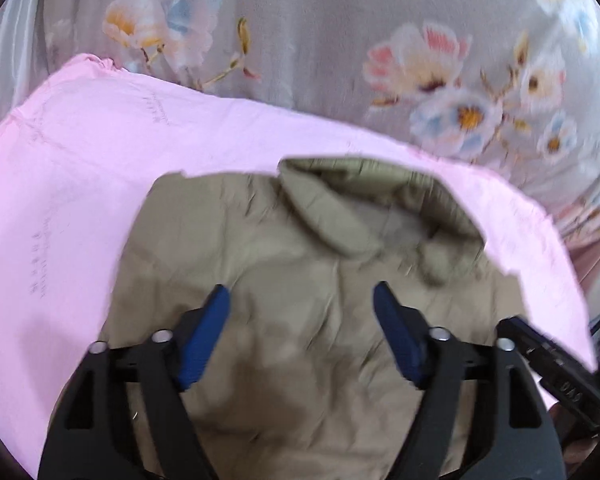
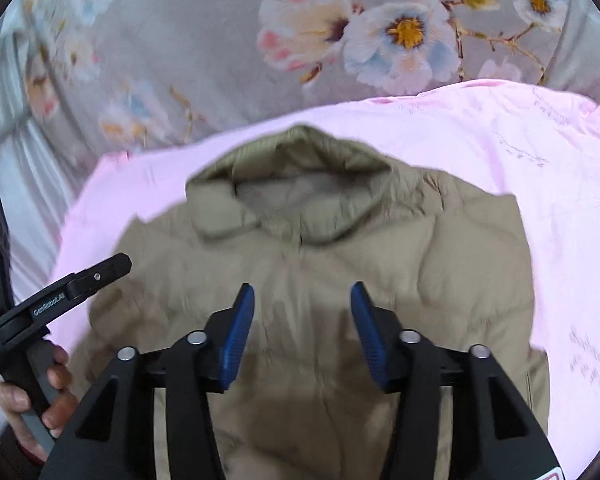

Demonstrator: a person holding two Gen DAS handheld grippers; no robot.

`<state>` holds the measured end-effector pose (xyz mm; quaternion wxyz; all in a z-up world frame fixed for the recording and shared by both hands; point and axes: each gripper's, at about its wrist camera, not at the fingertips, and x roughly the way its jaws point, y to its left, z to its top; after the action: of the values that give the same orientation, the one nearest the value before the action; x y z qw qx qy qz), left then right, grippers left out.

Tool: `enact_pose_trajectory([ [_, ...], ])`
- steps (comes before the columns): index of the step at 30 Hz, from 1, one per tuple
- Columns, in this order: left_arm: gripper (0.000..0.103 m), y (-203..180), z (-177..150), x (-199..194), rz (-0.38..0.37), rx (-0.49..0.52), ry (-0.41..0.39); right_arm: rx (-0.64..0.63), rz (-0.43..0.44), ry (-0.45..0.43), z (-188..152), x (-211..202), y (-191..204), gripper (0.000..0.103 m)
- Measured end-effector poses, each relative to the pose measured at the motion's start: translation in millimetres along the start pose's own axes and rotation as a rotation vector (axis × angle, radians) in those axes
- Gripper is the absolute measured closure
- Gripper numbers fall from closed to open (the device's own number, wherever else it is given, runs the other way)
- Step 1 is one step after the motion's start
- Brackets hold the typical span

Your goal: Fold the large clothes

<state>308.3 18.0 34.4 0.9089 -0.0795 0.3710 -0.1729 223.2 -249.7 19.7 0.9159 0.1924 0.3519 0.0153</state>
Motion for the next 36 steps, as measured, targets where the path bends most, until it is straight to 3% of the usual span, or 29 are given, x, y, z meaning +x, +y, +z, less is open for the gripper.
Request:
enact_pose_trajectory([
  [4, 0.031, 10.1, 35.5, 44.1, -0.011, -0.095, 0.067, 0.143, 0.006, 0.01, 31.2, 33.8, -28.1, 0.051],
  [7, 0.045, 12.1, 41.4, 84.1, -0.033, -0.124, 0.156, 0.261, 0.025, 0.075, 40.3, 69.6, -50.0, 0.052],
  [8, 0.052, 12.1, 39.7, 96.7, -0.036, -0.133, 0.178, 0.29, 0.031, 0.095, 40.4, 81.3, -55.4, 0.058],
  [9, 0.067, 12.0, 38.4, 103.0, -0.037, -0.134, 0.185, 0.302, 0.039, 0.101, 39.0, 87.8, -58.1, 0.064],
  [11, 0.086, 10.1, 35.0, 112.8, -0.055, -0.124, 0.194, 0.289, 0.075, 0.111, 38.9, 99.2, -58.3, 0.094],
  [14, 0.097, 8.6, 31.5, 114.0, -0.057, -0.097, 0.181, 0.235, 0.097, 0.049, 42.6, 93.6, -52.3, 0.099],
  [17, 0.099, 7.6, 24.0, 114.4, -0.021, -0.041, 0.178, 0.178, 0.034, 0.021, 39.4, 85.4, -48.3, 0.1],
  [20, 0.099, 6.4, 14.1, 119.5, 0.011, 0.008, 0.181, 0.131, -0.047, 0.09, 27.5, 101.9, -47.7, 0.101],
  [27, 0.097, -5.3, 9.3, 119.0, 0.085, 0.083, 0.159, 0.094, -0.08, 0.121, 24.3, 112.1, -47.0, 0.101],
  [29, 0.097, -1.5, 12.0, 106.0, 0.052, 0.07, 0.158, 0.124, -0.065, 0.122, 22.8, 97.1, -52.4, 0.092],
  [31, 0.093, 8.2, 20.8, 88.2, -0.002, 0.035, 0.138, 0.128, -0.056, 0.085, 21.7, 79.4, -51.9, 0.088],
  [36, 0.087, 17.5, 81.7, 63.8, 0.011, -0.02, 0.042, 0.156, 0.026, -0.075, 58.3, 38.1, -48.6, 0.088],
])
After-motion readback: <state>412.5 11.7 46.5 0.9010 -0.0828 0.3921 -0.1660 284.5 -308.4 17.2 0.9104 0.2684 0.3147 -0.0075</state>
